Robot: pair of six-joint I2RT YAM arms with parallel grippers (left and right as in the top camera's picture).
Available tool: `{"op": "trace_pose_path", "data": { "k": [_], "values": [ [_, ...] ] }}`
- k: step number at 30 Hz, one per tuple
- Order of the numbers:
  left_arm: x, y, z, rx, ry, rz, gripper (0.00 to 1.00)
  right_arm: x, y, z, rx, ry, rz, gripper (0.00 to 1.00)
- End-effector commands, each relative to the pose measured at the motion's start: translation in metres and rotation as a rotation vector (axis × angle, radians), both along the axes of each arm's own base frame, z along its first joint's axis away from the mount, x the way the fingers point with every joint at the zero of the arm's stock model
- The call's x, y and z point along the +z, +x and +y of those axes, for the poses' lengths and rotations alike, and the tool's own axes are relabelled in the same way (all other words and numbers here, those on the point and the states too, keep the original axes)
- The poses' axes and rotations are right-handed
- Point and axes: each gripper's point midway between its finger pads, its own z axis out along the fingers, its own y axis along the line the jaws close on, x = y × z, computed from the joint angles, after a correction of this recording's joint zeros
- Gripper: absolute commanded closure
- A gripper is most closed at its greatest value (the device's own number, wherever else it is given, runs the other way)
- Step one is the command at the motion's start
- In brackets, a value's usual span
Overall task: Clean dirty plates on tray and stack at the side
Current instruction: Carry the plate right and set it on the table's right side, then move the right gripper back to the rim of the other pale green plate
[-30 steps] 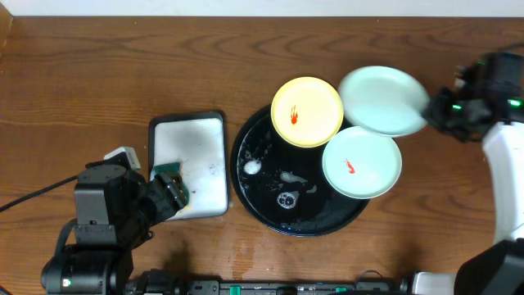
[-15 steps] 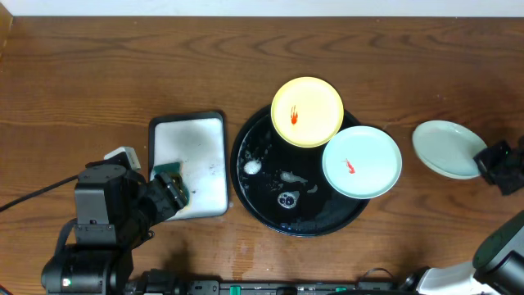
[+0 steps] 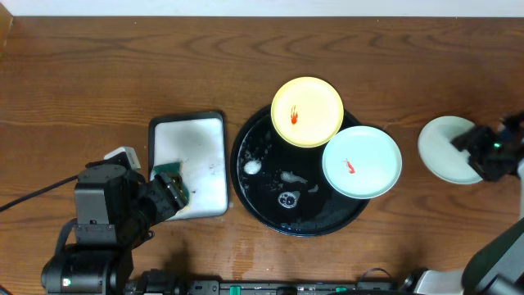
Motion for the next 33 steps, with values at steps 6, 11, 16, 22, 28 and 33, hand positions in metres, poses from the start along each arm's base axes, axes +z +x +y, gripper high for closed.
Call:
{"op": "trace_pose_path", "data": {
  "k": [6,11,16,22,28,33],
  "values": [
    [0.008,0.001,0.002,0.004,0.006,-0.021,0.24,-0.027,-0.007,0.083,0.326,-0.297,0.162,0.41],
    [0.008,0.001,0.002,0.004,0.006,-0.021,0.24,-0.06,-0.003,0.102,0.371,-0.371,0.112,0.52],
    [0.008,0.001,0.002,0.004,0.006,-0.02,0.25,-0.072,-0.005,0.112,0.398,-0.378,0.082,0.99],
    [0.008,0.001,0.002,0.003,0.006,-0.02,0.24,-0.037,-0.01,0.124,0.418,-0.317,0.055,0.99],
    [0.008,0.001,0.002,0.004,0.006,-0.021,0.24,-0.004,-0.032,0.16,0.433,-0.126,0.005,0.99],
    [0.008,0.001,0.002,0.004,0.006,-0.021,0.24,-0.018,-0.058,0.203,0.418,-0.018,0.099,0.99]
  ]
}}
